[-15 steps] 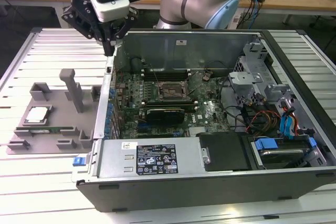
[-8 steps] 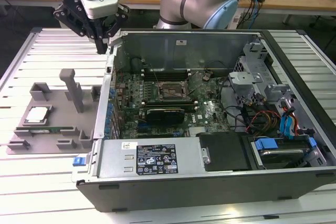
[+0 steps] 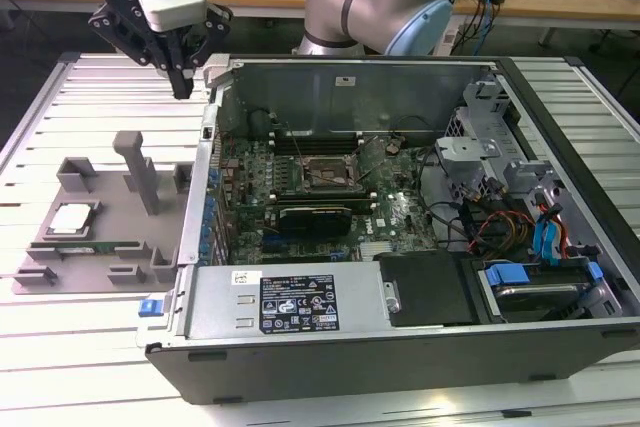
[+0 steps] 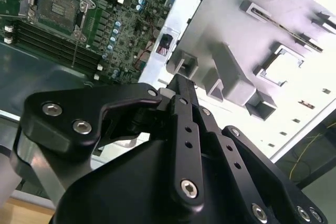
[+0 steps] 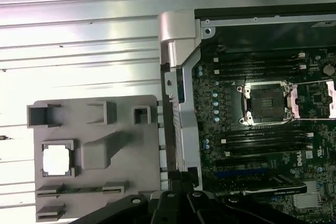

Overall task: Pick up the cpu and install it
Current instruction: 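Reach for the cpu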

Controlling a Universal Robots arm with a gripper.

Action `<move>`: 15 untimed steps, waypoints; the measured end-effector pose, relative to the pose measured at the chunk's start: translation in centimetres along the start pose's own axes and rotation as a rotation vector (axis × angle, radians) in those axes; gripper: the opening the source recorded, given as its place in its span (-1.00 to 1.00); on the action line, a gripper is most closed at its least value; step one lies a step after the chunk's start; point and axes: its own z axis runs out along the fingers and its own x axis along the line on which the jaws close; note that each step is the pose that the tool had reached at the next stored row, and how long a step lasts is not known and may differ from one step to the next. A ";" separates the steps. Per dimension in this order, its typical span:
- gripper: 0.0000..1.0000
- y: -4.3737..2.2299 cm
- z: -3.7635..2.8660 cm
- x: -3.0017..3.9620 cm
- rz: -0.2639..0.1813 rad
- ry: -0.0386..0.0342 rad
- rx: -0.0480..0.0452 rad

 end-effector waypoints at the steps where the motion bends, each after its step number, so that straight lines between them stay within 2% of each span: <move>1: -0.79 0.10 0.00 0.26 0.000 0.0000 -0.0001; 9: -0.79 0.58 0.02 1.65 0.000 0.0000 -0.0001; 15: -0.79 0.79 0.10 2.18 0.000 0.0001 0.0002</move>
